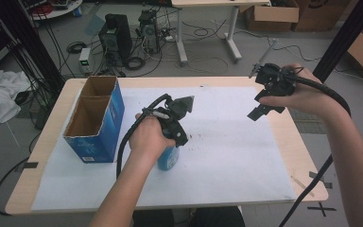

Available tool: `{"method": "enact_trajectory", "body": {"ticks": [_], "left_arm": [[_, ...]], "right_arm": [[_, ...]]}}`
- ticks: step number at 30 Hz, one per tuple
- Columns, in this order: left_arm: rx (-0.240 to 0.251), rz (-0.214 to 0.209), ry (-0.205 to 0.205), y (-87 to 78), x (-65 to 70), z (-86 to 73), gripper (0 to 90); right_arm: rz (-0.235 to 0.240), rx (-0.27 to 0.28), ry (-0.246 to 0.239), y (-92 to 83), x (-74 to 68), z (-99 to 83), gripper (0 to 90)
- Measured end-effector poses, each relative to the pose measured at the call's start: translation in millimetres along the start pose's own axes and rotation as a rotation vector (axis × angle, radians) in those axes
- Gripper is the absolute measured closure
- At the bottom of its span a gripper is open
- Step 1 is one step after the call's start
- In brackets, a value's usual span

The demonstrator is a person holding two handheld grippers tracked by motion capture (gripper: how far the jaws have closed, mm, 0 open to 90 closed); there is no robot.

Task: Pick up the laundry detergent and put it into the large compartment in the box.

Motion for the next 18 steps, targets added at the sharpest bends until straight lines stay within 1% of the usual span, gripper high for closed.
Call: {"method": "enact_trajectory", "body": {"ticks": [8,10,12,14,16,18], "left_arm": [[-0.001,0.002,-0.002,0.6,-0.6,-0.5,15.3],[-0.003,0.014,-0.004,0.8,-1.3,-0.8,15.4],[-0.005,0.015,-0.004,0.8,-1.6,-0.9,15.5],[0.000,0.014,-0.013,1.4,-1.9,-0.5,15.7],[-0.003,0.011,-0.009,1.5,-1.8,-0.8,15.8],[-0.001,0.012,-0.012,1.7,-1.9,-0.7,16.5]], "right_arm": [[0.000,-0.004,0.004,0.3,-0.4,0.8,23.7],[-0.002,-0.004,0.001,0.1,-0.3,1.1,23.7],[-0.001,-0.005,0.003,-0.1,-0.4,1.4,23.7],[-0.001,-0.005,0.002,-0.5,-1.1,2.2,23.7],[-0.003,-0.004,0.000,-0.3,-1.4,2.8,23.7],[-0.002,-0.007,0.001,0.1,-1.6,2.9,23.7]]}}
Point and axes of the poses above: each handheld gripper's, and its own axes: y roughly forward along the jaws, z roughly out of its top, x roughly to its right, the point moved 8 cm from there along y, roughly forward along the jaws, and after that the axes turned 5 degrees about -x, right-handed, at the moved point
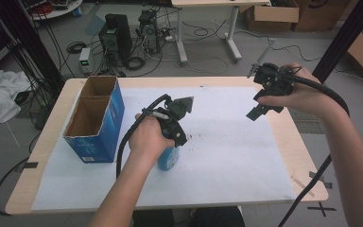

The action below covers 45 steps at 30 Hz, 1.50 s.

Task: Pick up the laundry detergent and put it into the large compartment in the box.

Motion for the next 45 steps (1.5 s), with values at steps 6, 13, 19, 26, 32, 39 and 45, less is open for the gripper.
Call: {"method": "enact_trajectory", "body": {"ticks": [6,13,19,26,32,39,45], "left_arm": [[-0.004,-0.003,-0.001,0.0,-1.3,-0.3,17.8],[-0.016,0.009,0.001,0.2,-0.8,-0.7,18.9],[-0.014,-0.001,-0.012,-0.1,0.1,0.6,20.7],[-0.025,0.004,-0.020,0.3,-0.2,1.5,22.3],[-0.035,-0.016,-0.034,0.7,0.0,1.5,26.5],[-0.047,-0.041,-0.033,1.0,2.0,2.0,33.4],[-0.056,-0.048,-0.045,1.1,1.9,2.4,34.9]], "right_arm": [[0.001,-0.003,-0.001,1.0,0.2,0.3,23.7],[0.003,-0.001,-0.002,1.8,0.7,1.0,23.7],[0.004,-0.001,-0.004,3.2,1.1,0.5,23.7],[0.005,-0.001,0.001,3.5,1.4,-0.4,23.7],[0.008,0.001,0.001,3.9,2.1,-0.7,23.7],[0.010,0.001,0.001,4.9,2.7,-0.7,23.7],[0.010,-0.001,0.005,5.1,3.6,-1.5,23.7]]}}
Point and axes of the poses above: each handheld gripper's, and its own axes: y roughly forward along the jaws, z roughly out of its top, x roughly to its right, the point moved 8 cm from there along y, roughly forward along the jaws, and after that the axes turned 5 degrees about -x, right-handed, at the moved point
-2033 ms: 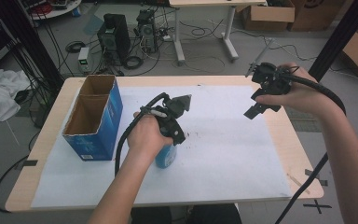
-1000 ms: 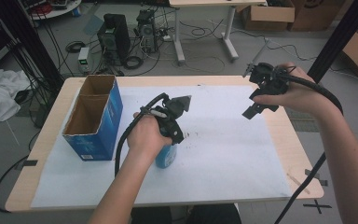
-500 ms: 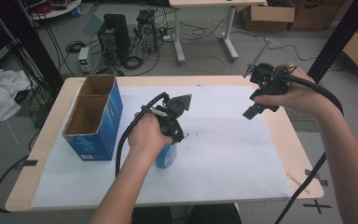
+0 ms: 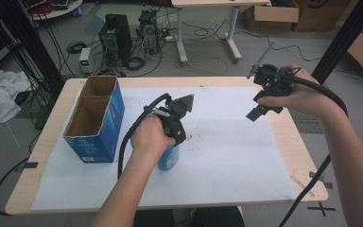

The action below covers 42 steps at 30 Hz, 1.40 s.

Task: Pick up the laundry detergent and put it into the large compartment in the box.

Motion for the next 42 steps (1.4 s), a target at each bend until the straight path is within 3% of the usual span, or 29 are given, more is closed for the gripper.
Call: {"method": "enact_trajectory", "body": {"ticks": [6,13,22,30,33,35,38,40,42], "left_arm": [[-0.021,-0.018,-0.018,-1.5,-0.1,0.4,36.5],[-0.033,-0.015,0.027,-2.6,2.1,1.3,36.9],[-0.071,-0.001,0.053,-10.7,1.0,0.2,37.2],[-0.080,0.006,0.057,-39.4,-7.9,-1.6,37.3],[-0.077,0.009,0.054,-57.0,-13.3,-2.2,37.4],[-0.068,0.006,0.041,-74.5,-20.1,-2.9,37.4],[-0.057,-0.014,-0.004,-90.7,-29.0,-3.9,37.4],[-0.061,-0.018,-0.012,-96.2,-32.6,-4.9,37.4],[-0.049,-0.028,-0.050,-111.6,-42.0,-6.9,37.4]], "right_arm": [[0.002,0.002,0.003,-0.2,0.3,-0.1,23.8],[-0.001,0.003,0.000,-1.5,0.1,0.1,24.0],[-0.004,0.004,0.000,-3.3,-0.3,0.1,24.0],[-0.007,0.008,0.004,-6.4,0.6,0.7,24.0],[-0.007,0.009,0.000,-7.0,1.2,1.6,24.0],[-0.009,0.007,0.005,-7.5,1.5,1.9,24.1],[-0.008,0.011,0.004,-8.5,2.3,2.4,24.1],[-0.009,0.008,0.007,-8.7,2.6,2.4,24.1],[-0.010,0.006,0.007,-8.7,3.7,2.4,24.1]]}}
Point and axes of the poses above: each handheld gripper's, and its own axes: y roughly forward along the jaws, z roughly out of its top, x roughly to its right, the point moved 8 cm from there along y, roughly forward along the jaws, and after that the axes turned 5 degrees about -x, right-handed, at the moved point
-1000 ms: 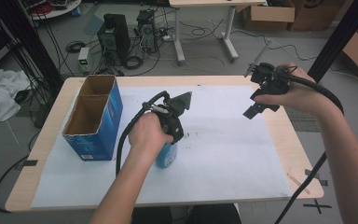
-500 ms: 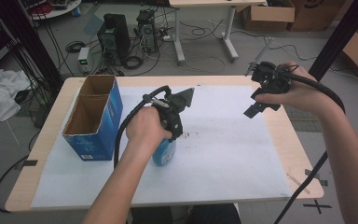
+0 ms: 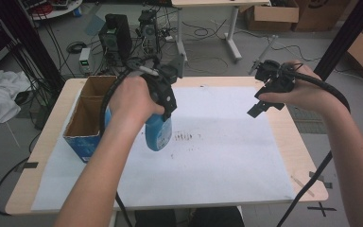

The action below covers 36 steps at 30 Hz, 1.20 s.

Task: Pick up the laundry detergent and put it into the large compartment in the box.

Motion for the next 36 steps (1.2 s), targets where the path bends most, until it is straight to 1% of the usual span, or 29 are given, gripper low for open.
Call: {"method": "enact_trajectory", "body": {"ticks": [1,2,3,6,9,10,11,12,13,14,16,17,18,19,20,22,24,25,27,28,29,33,36], "left_arm": [[-0.002,0.000,-0.009,-5.0,-3.8,-1.5,37.4],[-0.002,0.000,-0.009,-5.0,-3.8,-1.5,37.4],[0.005,-0.002,-0.038,-14.9,-11.8,-4.3,37.4],[0.007,0.003,-0.079,-29.3,-26.4,-10.2,37.5],[0.019,0.002,-0.133,-42.4,-43.1,-17.1,37.4],[0.019,0.002,-0.133,-42.4,-43.1,-17.1,37.5],[0.025,0.003,-0.171,-49.6,-55.1,-22.4,37.5],[0.025,0.003,-0.171,-49.6,-55.1,-22.4,37.4],[0.027,0.005,-0.187,-52.6,-61.1,-25.4,37.4],[0.028,0.007,-0.224,-57.6,-73.2,-31.7,37.5],[0.029,0.013,-0.263,-61.7,-85.0,-38.4,37.5],[0.029,0.013,-0.263,-61.7,-85.0,-38.4,37.5],[0.041,0.016,-0.309,-64.0,-96.4,-44.8,37.5],[0.040,0.018,-0.330,-64.3,-102.3,-48.4,37.5],[0.040,0.018,-0.330,-64.3,-102.3,-48.4,37.5],[0.030,0.022,-0.357,-64.4,-113.1,-55.7,37.5],[0.031,0.029,-0.378,-65.5,-123.6,-62.2,37.5],[0.037,0.037,-0.407,-66.6,-133.4,-68.1,37.6],[0.040,0.047,-0.433,-68.2,-142.3,-74.2,37.6],[0.040,0.047,-0.433,-68.2,-142.3,-74.2,37.6],[0.042,0.051,-0.455,-69.6,-150.6,-80.4,37.6],[0.051,0.041,-0.492,-71.0,-163.5,-89.8,37.6],[0.054,0.040,-0.505,-69.0,-170.0,-93.7,37.6]], "right_arm": [[-0.001,0.001,0.001,0.1,0.3,-0.1,24.2],[-0.001,0.001,0.001,0.1,0.3,-0.1,24.2],[0.000,0.000,0.001,0.0,1.4,-0.4,24.2],[0.001,0.001,0.003,0.1,3.6,-0.8,24.2],[0.002,-0.002,0.012,0.2,5.6,-1.7,24.2],[0.002,-0.002,0.012,0.2,5.6,-1.7,24.2],[0.002,0.000,0.017,0.4,7.1,-2.1,24.2],[0.004,0.003,0.015,0.6,7.8,-2.0,24.2],[0.004,0.003,0.015,0.6,7.8,-2.0,24.2],[0.008,0.007,0.016,1.6,8.6,-1.6,24.2],[0.007,0.001,0.017,2.7,9.0,-1.6,24.2],[0.007,0.002,0.017,3.1,9.2,-1.5,24.3],[0.007,0.001,0.016,3.4,9.7,-1.4,24.3],[0.008,-0.001,0.020,3.6,10.2,-1.5,24.3],[0.008,-0.001,0.020,3.6,10.2,-1.5,24.3],[0.003,-0.005,0.019,3.8,11.9,-1.7,24.3],[0.004,-0.006,0.021,3.8,12.5,-1.4,24.3],[0.003,-0.009,0.024,3.9,12.8,-1.7,24.3],[0.002,-0.012,0.023,4.7,14.1,-2.3,24.3],[0.002,-0.012,0.023,4.7,14.1,-2.3,24.3],[0.004,-0.010,0.026,5.2,15.0,-2.8,24.3],[0.004,-0.017,0.037,7.6,17.5,-4.7,24.3],[0.005,-0.020,0.042,8.2,18.8,-5.4,24.3]]}}
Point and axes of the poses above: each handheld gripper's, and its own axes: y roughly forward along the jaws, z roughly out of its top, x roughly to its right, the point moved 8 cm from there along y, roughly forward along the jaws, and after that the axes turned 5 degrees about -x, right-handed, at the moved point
